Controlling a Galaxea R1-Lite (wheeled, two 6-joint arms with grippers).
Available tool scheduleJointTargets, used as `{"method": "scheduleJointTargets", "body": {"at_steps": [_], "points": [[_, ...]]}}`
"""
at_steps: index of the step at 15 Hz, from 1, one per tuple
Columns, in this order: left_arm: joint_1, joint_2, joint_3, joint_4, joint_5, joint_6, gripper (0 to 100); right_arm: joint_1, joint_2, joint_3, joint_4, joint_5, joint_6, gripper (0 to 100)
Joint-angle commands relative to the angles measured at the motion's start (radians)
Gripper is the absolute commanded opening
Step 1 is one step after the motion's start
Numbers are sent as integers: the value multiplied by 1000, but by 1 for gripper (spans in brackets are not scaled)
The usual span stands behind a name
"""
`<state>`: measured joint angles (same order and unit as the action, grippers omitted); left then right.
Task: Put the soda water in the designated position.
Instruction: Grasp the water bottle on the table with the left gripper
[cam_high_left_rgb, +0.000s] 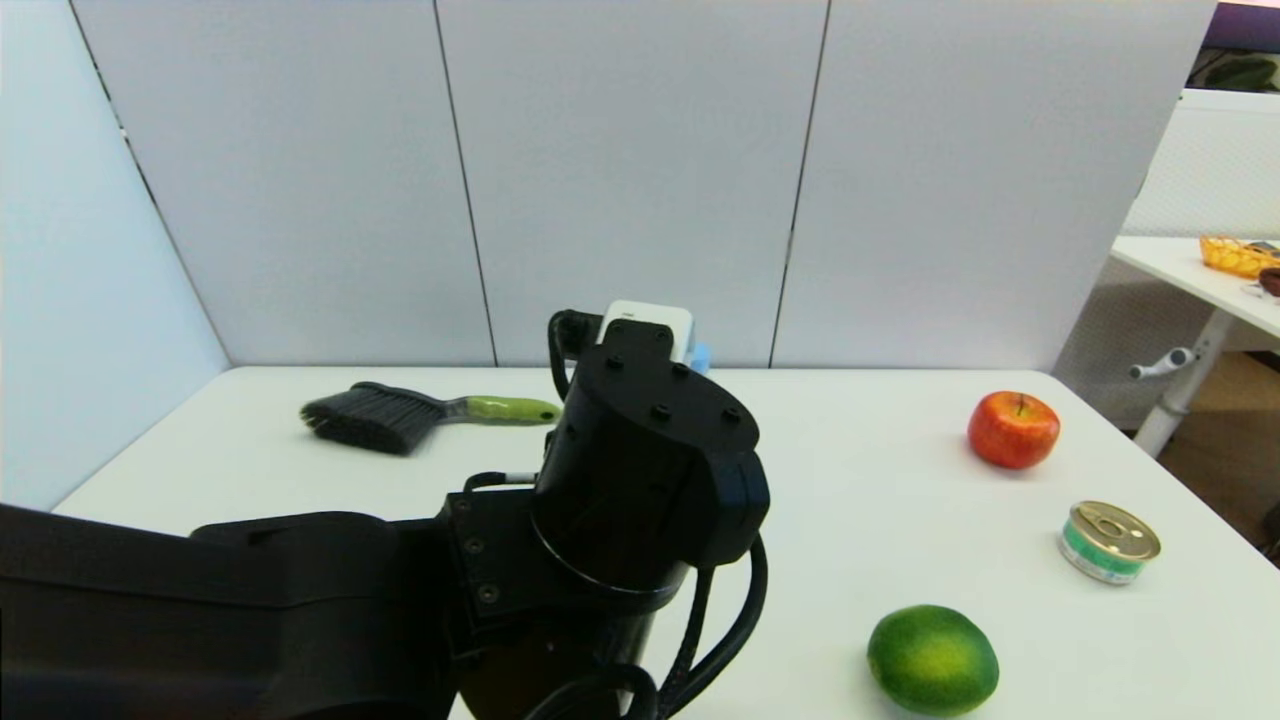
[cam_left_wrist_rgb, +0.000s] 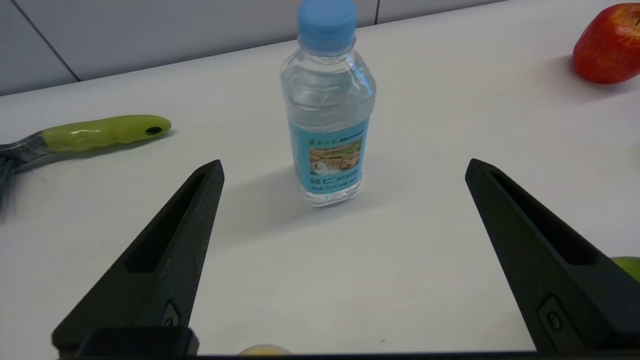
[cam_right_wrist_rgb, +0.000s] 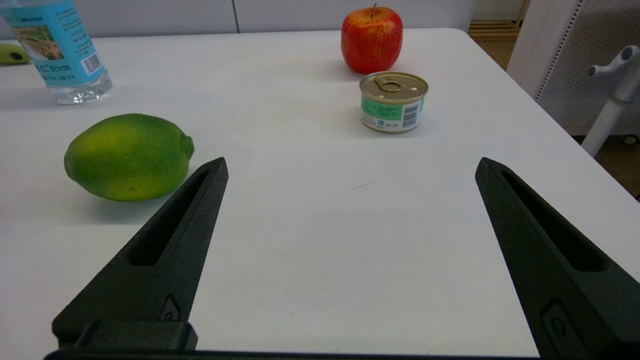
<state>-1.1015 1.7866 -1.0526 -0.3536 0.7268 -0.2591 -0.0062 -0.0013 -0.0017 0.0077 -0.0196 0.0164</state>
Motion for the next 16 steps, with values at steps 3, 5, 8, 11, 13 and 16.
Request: {"method": "scheduleJointTargets", "body": {"at_steps": [3,5,8,11,13,16], "points": [[2,108,-107,-1,6,-3,100,0,0,0,0,0,0,100],[3,125,-113,-4,16,-3,100,0,0,0,0,0,0,100],[22,158,-136,-2,72,-2,100,0,0,0,0,0,0,100],[38,178,-162,-2,102,3,100,0,0,0,0,0,0,100],[45,192,-176,-2,103,1,100,0,0,0,0,0,0,100],[52,217,-205,-1,103,0,100,0,0,0,0,0,0,100]]}}
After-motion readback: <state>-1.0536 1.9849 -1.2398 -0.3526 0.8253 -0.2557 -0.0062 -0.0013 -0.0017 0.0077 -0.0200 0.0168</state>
